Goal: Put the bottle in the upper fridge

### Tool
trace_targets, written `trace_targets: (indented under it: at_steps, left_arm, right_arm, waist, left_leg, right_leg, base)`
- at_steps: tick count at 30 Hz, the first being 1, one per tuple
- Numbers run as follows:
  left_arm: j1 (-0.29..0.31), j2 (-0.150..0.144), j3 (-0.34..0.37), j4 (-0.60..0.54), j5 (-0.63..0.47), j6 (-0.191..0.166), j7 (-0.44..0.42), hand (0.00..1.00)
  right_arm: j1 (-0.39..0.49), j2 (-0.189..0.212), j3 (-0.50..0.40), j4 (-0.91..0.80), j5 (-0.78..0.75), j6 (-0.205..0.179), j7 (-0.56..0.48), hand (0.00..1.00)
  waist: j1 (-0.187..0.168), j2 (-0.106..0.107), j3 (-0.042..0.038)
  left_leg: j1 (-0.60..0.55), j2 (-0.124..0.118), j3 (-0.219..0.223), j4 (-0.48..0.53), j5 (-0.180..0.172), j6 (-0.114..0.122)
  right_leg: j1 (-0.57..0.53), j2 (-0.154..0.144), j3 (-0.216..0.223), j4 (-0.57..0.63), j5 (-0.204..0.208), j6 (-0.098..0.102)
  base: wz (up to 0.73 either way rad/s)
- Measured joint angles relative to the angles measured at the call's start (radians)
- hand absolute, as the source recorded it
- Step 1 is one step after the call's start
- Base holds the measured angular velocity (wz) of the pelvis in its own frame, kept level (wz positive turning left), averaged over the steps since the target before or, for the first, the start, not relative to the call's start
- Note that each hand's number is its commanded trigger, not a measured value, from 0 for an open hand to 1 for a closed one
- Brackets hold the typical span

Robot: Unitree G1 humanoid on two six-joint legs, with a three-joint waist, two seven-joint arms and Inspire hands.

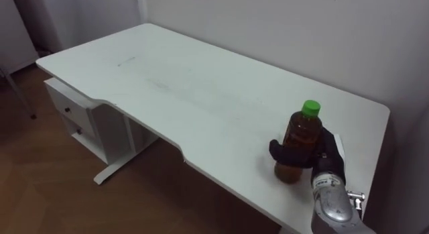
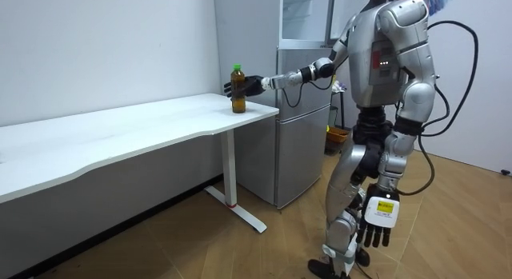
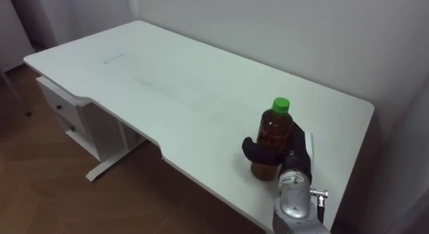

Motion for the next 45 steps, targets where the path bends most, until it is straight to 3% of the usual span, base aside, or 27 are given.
trace_targets:
  at_steps: [5, 10, 16, 20, 28, 35, 37, 39, 41, 45]
  left_arm:
    - [0.0, 0.0, 0.008, -0.007, 0.0, 0.001, 0.003, 0.0]
    - [0.004, -0.001, 0.009, -0.015, 0.0, 0.002, 0.018, 0.0]
    - [0.019, 0.0, 0.02, -0.022, 0.0, -0.004, 0.018, 0.0]
    - [0.024, 0.001, 0.027, -0.018, 0.001, -0.004, 0.019, 0.0]
    - [0.027, 0.001, 0.048, -0.026, 0.002, -0.001, -0.008, 0.0]
    - [0.044, 0.001, 0.119, -0.053, 0.046, 0.004, -0.004, 0.0]
    - [0.044, 0.001, 0.131, -0.053, 0.07, 0.004, -0.002, 0.0]
    - [0.043, -0.002, 0.143, -0.052, 0.106, 0.006, -0.001, 0.0]
    - [0.043, -0.002, 0.152, -0.053, 0.124, 0.009, 0.001, 0.0]
    - [0.041, -0.007, 0.189, -0.053, 0.143, 0.025, -0.004, 0.0]
  right_arm:
    - [-0.003, -0.019, 0.0, 0.028, 0.003, 0.0, 0.013, 1.0]
    - [-0.003, -0.028, 0.0, 0.028, 0.035, 0.002, 0.046, 1.0]
    - [-0.002, -0.052, 0.0, 0.028, 0.189, 0.006, 0.127, 1.0]
    - [-0.001, -0.069, 0.001, 0.028, 0.297, 0.033, 0.204, 1.0]
    - [0.0, -0.07, 0.0, -0.014, 0.345, 0.049, 0.297, 1.0]
    - [0.058, -0.084, 0.001, -0.301, 0.224, 0.081, 0.318, 1.0]
    - [0.075, -0.084, 0.001, -0.359, 0.222, 0.081, 0.33, 1.0]
    - [0.09, -0.085, 0.001, -0.426, 0.218, 0.088, 0.336, 1.0]
    - [0.09, -0.088, 0.001, -0.454, 0.224, 0.091, 0.342, 1.0]
    - [0.091, -0.103, -0.02, -0.542, 0.213, 0.134, 0.364, 1.0]
  waist:
    - [0.024, 0.0, 0.0003]
    - [0.024, -0.002, 0.0013]
    - [0.019, 0.0, 0.0025]
    - [0.017, 0.005, 0.0066]
    - [-0.002, 0.016, 0.0047]
    - [-0.037, 0.04, -0.0069]
    - [-0.04, 0.044, -0.0136]
    - [-0.044, 0.049, -0.0298]
    - [-0.061, 0.052, -0.0304]
    - [-0.098, 0.053, -0.0326]
  left_leg:
    - [-0.001, 0.0, 0.0, 0.003, 0.0, 0.0]
    - [-0.003, 0.0, 0.001, 0.005, 0.0, 0.0]
    - [-0.002, 0.0, 0.001, 0.011, 0.0, 0.0]
    - [0.01, 0.0, 0.003, 0.009, 0.0, 0.0]
    - [0.017, 0.009, 0.022, 0.008, -0.002, 0.002]
    - [0.09, 0.017, 0.066, -0.017, -0.012, 0.012]
    - [0.121, 0.02, 0.074, -0.024, -0.017, 0.013]
    - [0.143, 0.025, 0.095, -0.026, -0.024, 0.014]
    - [0.165, 0.025, 0.097, -0.029, -0.025, 0.014]
    - [0.186, 0.026, 0.1, -0.034, -0.026, 0.014]
  right_leg:
    - [0.0, 0.0, 0.0, 0.0, 0.0, 0.0]
    - [0.0, 0.0, 0.0, 0.001, 0.0, 0.0]
    - [0.005, 0.0, 0.0, 0.0, 0.001, -0.001]
    - [0.015, 0.0, 0.001, -0.001, 0.001, -0.001]
    - [0.017, 0.008, 0.03, -0.017, 0.013, -0.003]
    - [0.073, 0.014, 0.069, -0.045, 0.027, 0.005]
    - [0.099, 0.02, 0.088, -0.057, 0.032, 0.008]
    - [0.118, 0.025, 0.114, -0.071, 0.036, 0.008]
    - [0.14, 0.025, 0.116, -0.072, 0.036, 0.008]
    - [0.158, 0.026, 0.13, -0.071, 0.036, 0.008]
  base:
    - [0.0]
    - [0.0]
    - [0.0]
    - [-0.01]
    - [-0.08]
    - [-0.2]
    - [-0.23]
    - [-0.26]
    - [-0.07]
    - [-0.03]
